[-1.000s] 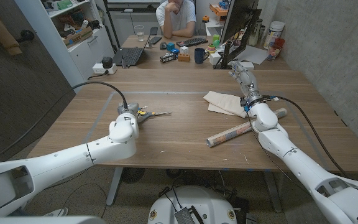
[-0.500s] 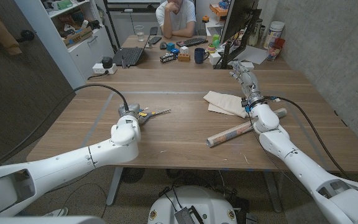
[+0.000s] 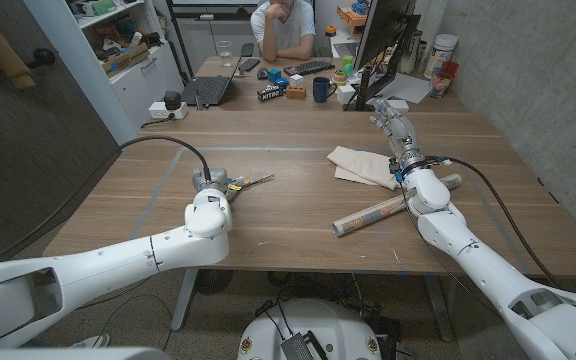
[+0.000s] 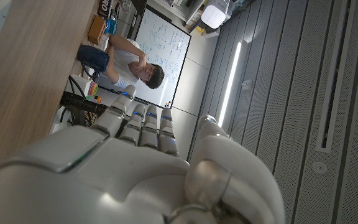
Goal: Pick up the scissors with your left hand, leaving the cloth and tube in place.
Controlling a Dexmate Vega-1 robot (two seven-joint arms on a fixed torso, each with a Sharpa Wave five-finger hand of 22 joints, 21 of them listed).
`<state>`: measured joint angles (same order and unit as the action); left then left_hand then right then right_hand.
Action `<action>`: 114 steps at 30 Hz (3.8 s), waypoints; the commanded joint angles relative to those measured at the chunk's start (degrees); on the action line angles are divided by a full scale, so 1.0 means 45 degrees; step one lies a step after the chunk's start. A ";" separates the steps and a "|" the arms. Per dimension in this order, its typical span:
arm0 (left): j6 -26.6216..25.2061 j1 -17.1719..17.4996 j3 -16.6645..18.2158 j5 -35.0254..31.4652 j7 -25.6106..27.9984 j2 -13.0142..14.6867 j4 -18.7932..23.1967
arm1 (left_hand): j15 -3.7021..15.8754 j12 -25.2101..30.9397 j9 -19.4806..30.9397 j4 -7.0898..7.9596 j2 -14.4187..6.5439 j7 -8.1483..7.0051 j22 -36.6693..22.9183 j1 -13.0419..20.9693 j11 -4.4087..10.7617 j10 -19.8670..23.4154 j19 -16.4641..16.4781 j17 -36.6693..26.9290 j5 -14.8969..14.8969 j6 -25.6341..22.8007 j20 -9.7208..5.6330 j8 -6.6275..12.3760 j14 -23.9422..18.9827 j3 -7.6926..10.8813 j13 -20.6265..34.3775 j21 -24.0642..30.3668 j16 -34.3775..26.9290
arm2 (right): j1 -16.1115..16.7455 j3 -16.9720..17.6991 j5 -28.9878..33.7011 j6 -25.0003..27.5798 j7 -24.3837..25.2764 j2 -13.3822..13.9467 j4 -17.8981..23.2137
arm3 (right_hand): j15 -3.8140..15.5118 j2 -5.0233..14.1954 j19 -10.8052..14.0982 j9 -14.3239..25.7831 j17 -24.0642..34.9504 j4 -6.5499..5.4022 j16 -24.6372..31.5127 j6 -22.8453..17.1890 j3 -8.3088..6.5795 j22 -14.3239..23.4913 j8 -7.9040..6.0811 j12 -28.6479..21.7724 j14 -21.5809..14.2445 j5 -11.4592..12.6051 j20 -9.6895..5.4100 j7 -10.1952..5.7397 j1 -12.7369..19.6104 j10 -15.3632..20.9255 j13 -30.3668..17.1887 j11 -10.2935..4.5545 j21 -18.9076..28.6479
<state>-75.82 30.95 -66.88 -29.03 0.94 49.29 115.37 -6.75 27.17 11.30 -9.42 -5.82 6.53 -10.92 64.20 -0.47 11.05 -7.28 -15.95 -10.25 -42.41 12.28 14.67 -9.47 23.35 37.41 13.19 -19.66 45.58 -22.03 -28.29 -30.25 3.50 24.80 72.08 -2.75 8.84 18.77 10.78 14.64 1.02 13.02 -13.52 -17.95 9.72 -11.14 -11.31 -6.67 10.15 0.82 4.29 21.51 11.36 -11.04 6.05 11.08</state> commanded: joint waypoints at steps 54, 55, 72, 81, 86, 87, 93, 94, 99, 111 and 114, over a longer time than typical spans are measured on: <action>0.3296 0.4527 0.5547 0.2629 0.6771 -0.1480 0.0226 | 0.0639 0.1773 0.3143 0.0417 -0.1127 0.0701 -0.0216 0.0891 0.0389 0.3509 0.0911 -0.0530 -0.0006 -0.3394 0.0036 0.2883 -0.2137 0.0886 0.1134 0.0406 -0.1381 | 0.0515 0.0110 0.0526 0.0403 0.0775 0.0291 0.1231 | -0.0073 -0.0004 0.0110 0.0033 -0.0006 0.0034 0.0065 0.0014 0.0066 0.0064 -0.0009 -0.0016 -0.0174 0.0012 0.0153 0.0007 -0.0228 0.0027 -0.0039 0.0009 0.0079; 0.3339 0.4576 0.5624 0.2671 0.6770 -0.1469 0.0262 | 0.0639 0.1803 0.3189 0.0419 -0.1124 0.0700 -0.0220 0.0886 0.0387 0.3509 0.0941 -0.0542 -0.0005 -0.3379 0.0035 0.2911 -0.2143 0.0895 0.1174 0.0421 -0.1383 | 0.0513 0.0109 0.0502 0.0412 0.0758 0.0286 0.1252 | -0.0078 -0.0001 0.0113 0.0033 -0.0006 0.0035 0.0063 0.0014 0.0065 0.0064 -0.0009 -0.0016 -0.0169 0.0013 0.0161 0.0008 -0.0227 0.0027 -0.0040 0.0018 0.0079; 0.2913 0.4690 0.5735 0.2012 0.6954 -0.1142 0.1223 | 0.0598 0.2169 0.3748 0.0397 -0.1084 0.0785 -0.0247 0.0866 0.0319 0.3485 0.1141 -0.0690 -0.0002 -0.3199 0.0051 0.3261 -0.2253 0.1029 0.1687 0.0533 -0.1429 | 0.0653 0.0167 0.0708 0.0686 0.0930 0.0541 0.1989 | -0.0088 -0.0005 0.0127 0.0033 -0.0009 0.0048 0.0058 0.0003 0.0063 0.0063 -0.0017 -0.0026 -0.0174 0.0013 0.0171 0.0043 -0.0230 0.0043 -0.0040 0.0028 0.0081; 0.2806 0.4830 0.6022 0.1712 0.7074 -0.0964 0.1846 | 0.0545 0.2302 0.3959 0.0377 -0.1066 0.0806 -0.0255 0.0856 0.0314 0.3506 0.1171 -0.0738 -0.0001 -0.3140 0.0053 0.3390 -0.2313 0.1084 0.1868 0.0556 -0.1448 | 0.0839 0.0265 0.0889 0.1036 0.1212 0.0760 0.2718 | -0.0076 -0.0009 0.0132 0.0033 -0.0011 0.0052 0.0059 -0.0013 0.0063 0.0063 -0.0024 -0.0026 -0.0186 0.0013 0.0169 0.0042 -0.0235 0.0042 -0.0040 0.0021 0.0080; 0.2656 0.4710 0.5993 0.1430 0.7026 -0.0851 0.2112 | 0.0557 0.2369 0.4089 0.0367 -0.1046 0.0810 -0.0259 0.0841 0.0308 0.3506 0.1187 -0.0769 0.0000 -0.3105 0.0054 0.3467 -0.2338 0.1113 0.1970 0.0570 -0.1458 | 0.0843 0.0270 0.0961 0.1210 0.1258 0.0838 0.2964 | -0.0073 0.0000 0.0151 0.0033 -0.0018 0.0060 0.0057 -0.0020 0.0049 0.0062 -0.0026 -0.0028 -0.0198 0.0016 0.0197 0.0056 -0.0224 0.0047 -0.0040 0.0026 0.0085; 0.2689 0.4698 0.6008 0.1392 0.7002 -0.0793 0.2166 | 0.0549 0.2361 0.4111 0.0355 -0.1037 0.0812 -0.0259 0.0848 0.0301 0.3465 0.1190 -0.0772 -0.0001 -0.3110 0.0054 0.3484 -0.2344 0.1123 0.1985 0.0572 -0.1458 | 0.0853 0.0285 0.0921 0.1235 0.1311 0.0789 0.3011 | -0.0070 -0.0008 0.0151 0.0033 -0.0021 0.0066 0.0056 -0.0018 0.0048 0.0062 -0.0025 -0.0025 -0.0201 0.0016 0.0196 0.0051 -0.0219 0.0039 -0.0040 0.0025 0.0085; 0.2582 0.4708 0.6206 0.1135 0.7126 -0.0815 0.2453 | 0.0522 0.2408 0.4252 0.0362 -0.1033 0.0823 -0.0265 0.0809 0.0324 0.3457 0.1207 -0.0797 -0.0004 -0.3060 0.0056 0.3561 -0.2353 0.1170 0.2074 0.0587 -0.1449 | 0.0816 0.0304 0.1073 0.1298 0.1335 0.0891 0.3224 | -0.0076 -0.0003 0.0147 0.0033 -0.0022 0.0063 0.0056 -0.0025 0.0046 0.0062 -0.0027 -0.0033 -0.0208 0.0016 0.0212 0.0052 -0.0227 0.0057 -0.0040 0.0019 0.0081; 0.2620 0.4712 0.6247 0.1126 0.7079 -0.0751 0.2517 | 0.0519 0.2414 0.4263 0.0358 -0.1031 0.0818 -0.0265 0.0810 0.0330 0.3462 0.1208 -0.0800 -0.0005 -0.3060 0.0056 0.3569 -0.2354 0.1173 0.2081 0.0588 -0.1451 | 0.0804 0.0306 0.1087 0.1271 0.1328 0.0888 0.3230 | -0.0068 -0.0001 0.0151 0.0033 -0.0020 0.0058 0.0056 -0.0027 0.0047 0.0062 -0.0028 -0.0034 -0.0206 0.0015 0.0207 0.0048 -0.0232 0.0060 -0.0040 0.0024 0.0082; 0.2656 0.4835 0.6613 0.1070 0.7162 -0.0756 0.2744 | 0.0511 0.2449 0.4344 0.0358 -0.1024 0.0817 -0.0268 0.0788 0.0302 0.3478 0.1220 -0.0815 -0.0009 -0.3018 0.0056 0.3607 -0.2397 0.1196 0.2133 0.0598 -0.1462 | 0.0705 0.0294 0.1102 0.1329 0.1357 0.0823 0.3256 | -0.0076 -0.0002 0.0155 0.0033 -0.0020 0.0060 0.0058 -0.0036 0.0047 0.0062 -0.0031 -0.0035 -0.0213 0.0015 0.0198 0.0042 -0.0234 0.0067 -0.0039 0.0025 0.0082; 0.2701 0.4759 0.7002 0.0694 0.7335 -0.0822 0.2953 | 0.0509 0.2578 0.4602 0.0359 -0.1001 0.0810 -0.0279 0.0704 0.0267 0.3554 0.1292 -0.0872 -0.0013 -0.2956 0.0057 0.3758 -0.2458 0.1244 0.2316 0.0646 -0.1482 | 0.0404 0.0159 0.1205 0.1432 0.1338 0.0669 0.3036 | -0.0065 0.0008 0.0210 0.0032 -0.0027 0.0061 0.0062 -0.0035 0.0030 0.0062 -0.0027 -0.0037 -0.0251 0.0018 0.0195 0.0031 -0.0237 0.0077 -0.0039 0.0029 0.0099; 0.2766 0.4675 0.6952 0.0651 0.7230 -0.0817 0.2855 | 0.0510 0.2629 0.4681 0.0349 -0.0984 0.0809 -0.0282 0.0679 0.0258 0.3589 0.1310 -0.0876 -0.0017 -0.2950 0.0058 0.3806 -0.2507 0.1266 0.2383 0.0660 -0.1486 | 0.0324 0.0157 0.1179 0.1466 0.1297 0.0670 0.2963 | -0.0054 0.0011 0.0217 0.0032 -0.0031 0.0056 0.0060 -0.0039 0.0021 0.0061 -0.0028 -0.0039 -0.0263 0.0020 0.0194 0.0007 -0.0240 0.0083 -0.0039 0.0022 0.0099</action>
<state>-63.95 52.48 -36.58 -25.01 33.50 45.80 128.01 -4.52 37.47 11.24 -9.80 -10.16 9.68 -11.86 67.94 -1.63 24.32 -1.96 -19.78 -9.97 -47.46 12.28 15.14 -20.12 26.64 40.40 15.71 -26.08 48.17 -20.98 -23.14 -24.19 9.50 28.23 86.22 -2.75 8.83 19.51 10.78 14.37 1.26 13.02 -13.51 -17.72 9.72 -11.14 -11.31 -7.28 10.16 1.57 4.30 20.92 11.35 -11.03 6.04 11.08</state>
